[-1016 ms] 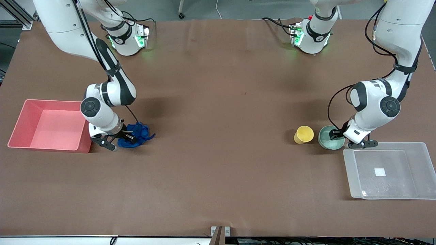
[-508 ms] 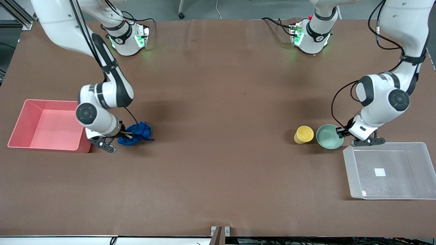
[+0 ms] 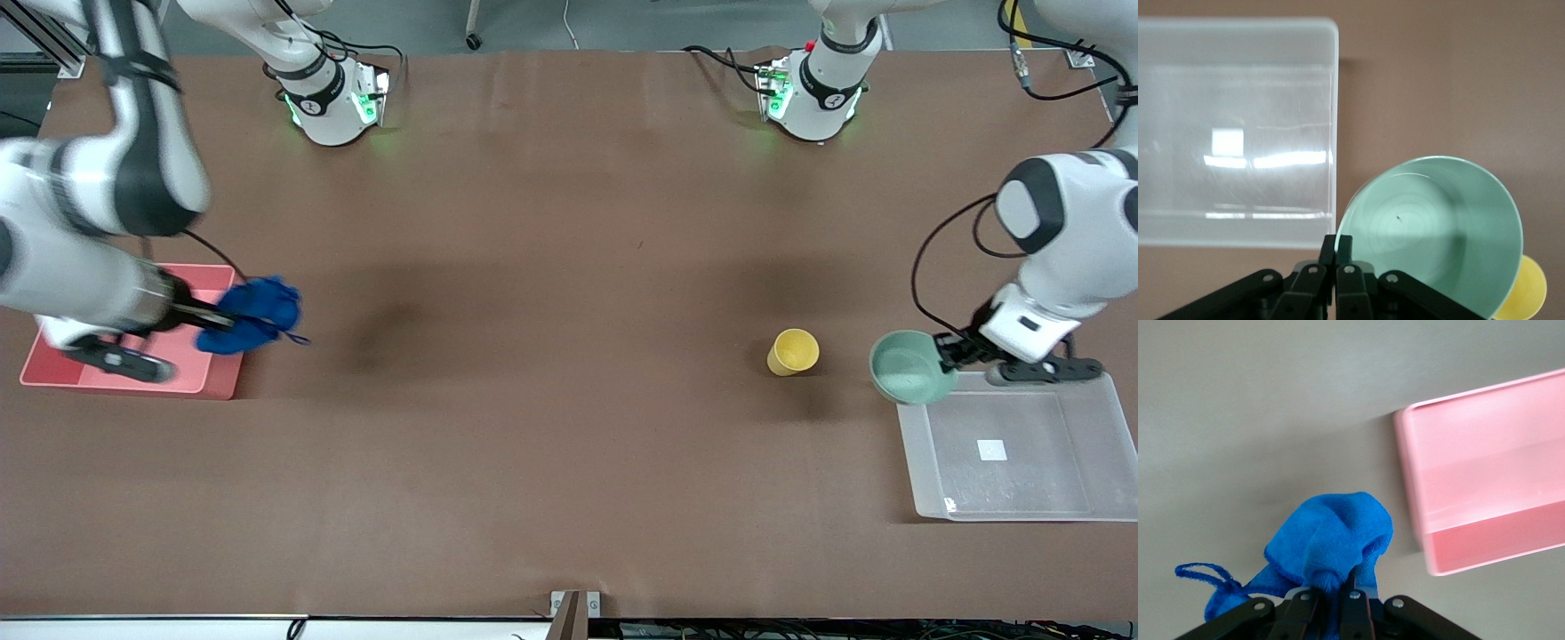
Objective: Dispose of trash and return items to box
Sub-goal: 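Carry the cloth into the pink bin while the left gripper carries the bowl, then release the cloth in the bin while the left gripper sets the bowl in the box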
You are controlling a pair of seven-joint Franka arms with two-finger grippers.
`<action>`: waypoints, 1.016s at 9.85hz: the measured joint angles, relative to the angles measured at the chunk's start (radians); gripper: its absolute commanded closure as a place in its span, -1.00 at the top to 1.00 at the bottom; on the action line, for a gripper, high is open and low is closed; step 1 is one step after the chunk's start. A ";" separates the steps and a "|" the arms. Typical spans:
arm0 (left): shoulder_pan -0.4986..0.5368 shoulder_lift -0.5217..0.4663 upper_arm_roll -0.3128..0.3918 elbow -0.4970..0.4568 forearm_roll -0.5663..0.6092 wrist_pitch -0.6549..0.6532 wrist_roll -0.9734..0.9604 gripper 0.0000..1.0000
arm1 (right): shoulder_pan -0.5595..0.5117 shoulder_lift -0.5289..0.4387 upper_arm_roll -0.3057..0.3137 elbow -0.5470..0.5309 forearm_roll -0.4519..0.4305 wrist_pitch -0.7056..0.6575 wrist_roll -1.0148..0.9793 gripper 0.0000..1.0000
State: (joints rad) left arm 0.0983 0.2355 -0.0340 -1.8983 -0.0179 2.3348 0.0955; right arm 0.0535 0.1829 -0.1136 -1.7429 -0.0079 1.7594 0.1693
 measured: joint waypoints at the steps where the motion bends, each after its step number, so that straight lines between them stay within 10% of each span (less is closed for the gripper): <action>1: 0.003 0.059 0.003 0.112 0.000 -0.042 0.039 -1.00 | -0.080 -0.008 -0.004 -0.010 -0.010 0.001 -0.144 -0.99; 7: 0.112 0.508 0.025 0.591 0.001 -0.132 0.249 -0.99 | -0.347 0.115 -0.044 -0.326 -0.056 0.621 -0.587 -0.82; 8: 0.112 0.546 0.047 0.607 0.001 -0.109 0.251 -0.98 | -0.348 0.172 -0.054 -0.337 -0.056 0.700 -0.608 0.57; 9: 0.115 0.572 0.063 0.612 0.001 -0.091 0.255 -0.93 | -0.350 0.216 -0.059 -0.339 -0.056 0.743 -0.615 1.00; 10: 0.122 0.589 0.068 0.613 0.001 -0.087 0.256 -0.87 | -0.349 0.235 -0.059 -0.338 -0.056 0.755 -0.615 1.00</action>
State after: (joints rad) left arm 0.2203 0.8244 0.0339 -1.2850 -0.0174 2.2478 0.3516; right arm -0.2952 0.4178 -0.1727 -2.0808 -0.0638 2.5143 -0.4457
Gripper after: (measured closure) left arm 0.969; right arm 0.789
